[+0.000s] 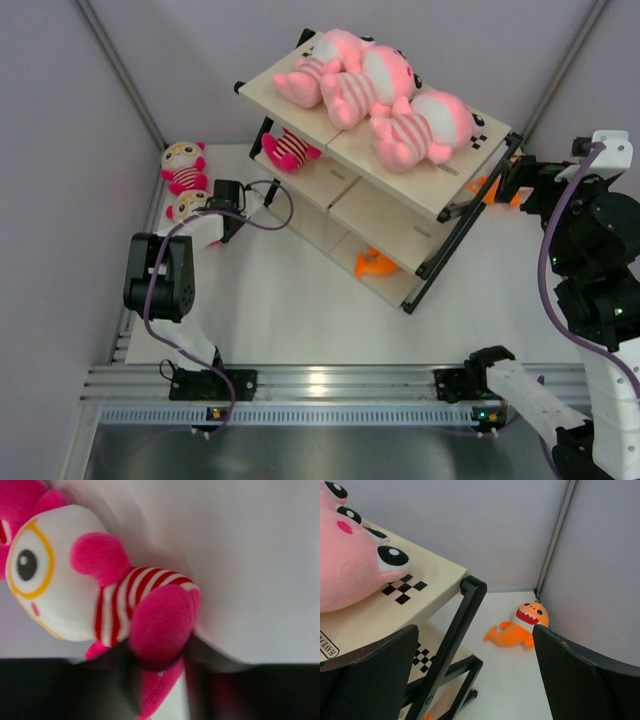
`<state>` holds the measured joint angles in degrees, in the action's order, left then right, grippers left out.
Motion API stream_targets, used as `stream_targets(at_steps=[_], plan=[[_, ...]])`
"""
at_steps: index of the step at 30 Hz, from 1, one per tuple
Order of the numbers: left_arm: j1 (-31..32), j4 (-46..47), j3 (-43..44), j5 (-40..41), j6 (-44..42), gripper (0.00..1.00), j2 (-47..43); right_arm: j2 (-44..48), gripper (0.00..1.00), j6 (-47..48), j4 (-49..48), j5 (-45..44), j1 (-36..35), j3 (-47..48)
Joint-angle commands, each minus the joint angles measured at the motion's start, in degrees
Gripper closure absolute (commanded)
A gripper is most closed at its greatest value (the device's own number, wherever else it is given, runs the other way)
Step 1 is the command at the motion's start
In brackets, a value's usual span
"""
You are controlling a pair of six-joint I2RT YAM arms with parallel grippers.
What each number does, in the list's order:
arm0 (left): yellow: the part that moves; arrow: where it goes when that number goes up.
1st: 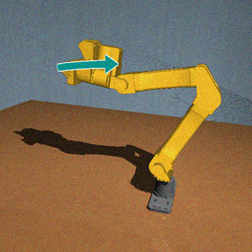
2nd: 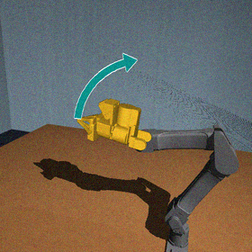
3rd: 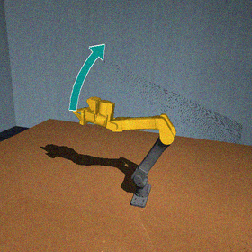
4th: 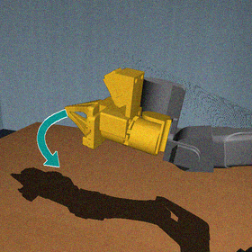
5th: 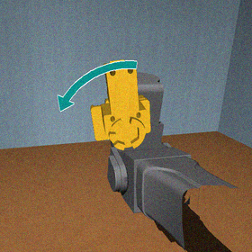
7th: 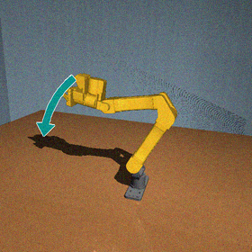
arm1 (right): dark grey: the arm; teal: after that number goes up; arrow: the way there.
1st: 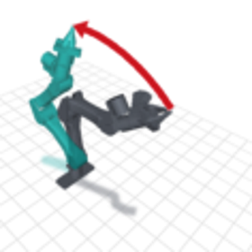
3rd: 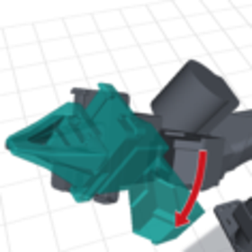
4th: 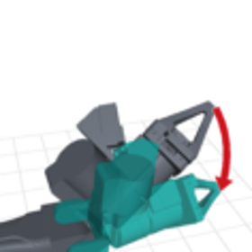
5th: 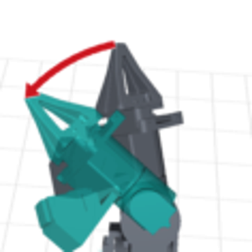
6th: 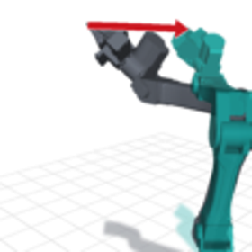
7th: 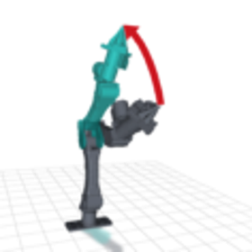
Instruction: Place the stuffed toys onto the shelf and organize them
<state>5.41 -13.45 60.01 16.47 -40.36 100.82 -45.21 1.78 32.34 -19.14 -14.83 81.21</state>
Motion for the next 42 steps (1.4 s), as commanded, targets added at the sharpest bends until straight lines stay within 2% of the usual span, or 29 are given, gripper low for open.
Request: stream_targets(at_steps=[1, 2, 4, 6, 8, 9, 10, 12, 16, 17, 21, 23, 24, 27, 28, 29, 34, 36, 42], plan=[[-0.22, 3.87, 0.11, 4.36, -3.14, 0.89, 1.05, 0.56, 0.03, 0.77, -2.19, 0.24, 0.42, 0.53], [-0.14, 3.87, -1.20, 4.01, -3.58, 1.00, -1.39, 0.65, 0.02, 0.68, -2.10, 0.33, 0.42, 0.44], [-0.05, 3.61, -3.13, 0.95, -3.67, 1.00, -5.69, 1.17, 0.03, 0.68, -2.02, -0.02, 0.50, 0.35], [0.04, 0.29, -5.86, -2.56, -4.55, 1.00, -14.30, 1.35, 0.02, 0.68, -1.93, -0.11, 0.42, 0.27], [0.04, -3.49, -7.44, -11.25, -6.12, 1.00, -20.10, 1.62, 0.02, 0.59, -2.28, -0.03, 0.42, 0.09], [0.13, -6.12, -7.71, -15.81, -7.27, 1.00, -26.40, 1.53, 0.02, 0.59, -2.37, 0.24, 0.50, 0.00], [0.30, -10.24, -8.15, -22.29, -8.23, 1.00, -29.16, 1.27, 0.02, 0.50, -2.45, 0.41, 0.42, -0.35], [1.61, -14.21, -8.33, -28.31, -10.87, 1.00, -36.52, 0.92, 0.03, 0.33, -2.02, 1.11, 0.42, -0.53], [2.32, -34.65, -2.36, -41.22, -13.24, 1.00, -39.19, 0.47, 0.03, 0.85, -1.58, 1.38, 0.42, -0.53], [2.50, -38.45, -1.66, -44.73, -17.69, 1.00, -40.07, 0.47, 0.03, 1.29, -1.49, 1.29, 0.33, -0.18], [5.74, -48.58, 0.19, -46.61, -28.26, 1.00, -46.84, 0.12, 0.02, 2.08, 0.09, 1.64, 0.42, 1.58], [5.84, -53.32, 4.21, -46.79, -32.13, 1.00, -48.95, -0.23, 0.02, 2.26, 1.23, 2.00, 0.33, 2.55], [5.84, -53.69, 5.20, -46.62, -33.11, 1.00, -49.83, -0.32, 0.02, 2.35, 1.58, 2.35, 0.41, 2.90], [5.84, -54.05, 6.44, -48.01, -44.60, 1.00, -56.24, 0.56, 0.02, 2.17, 1.68, 2.08, 0.42, 2.38], [5.84, -54.13, 6.44, -48.89, -50.81, 1.00, -57.56, 0.91, 0.02, 2.00, 1.42, 2.00, 0.33, 2.11], [5.84, -53.96, 6.61, -50.21, -52.79, 1.00, -58.79, 1.18, 0.02, 1.82, 1.06, 1.65, 0.33, 1.76], [5.84, -54.05, 10.65, -61.27, -56.56, 1.00, -56.00, 1.71, 0.02, 1.91, 0.27, 1.47, 0.42, 0.79], [5.84, -53.96, 11.53, -62.08, -60.08, 1.00, -54.24, 1.53, 0.02, 2.61, 0.71, 1.56, 0.42, 0.88], [5.84, -53.87, 23.29, -64.89, -59.48, 1.00, -43.19, 2.32, 0.02, 2.96, 0.19, 0.07, 0.42, -0.70]])
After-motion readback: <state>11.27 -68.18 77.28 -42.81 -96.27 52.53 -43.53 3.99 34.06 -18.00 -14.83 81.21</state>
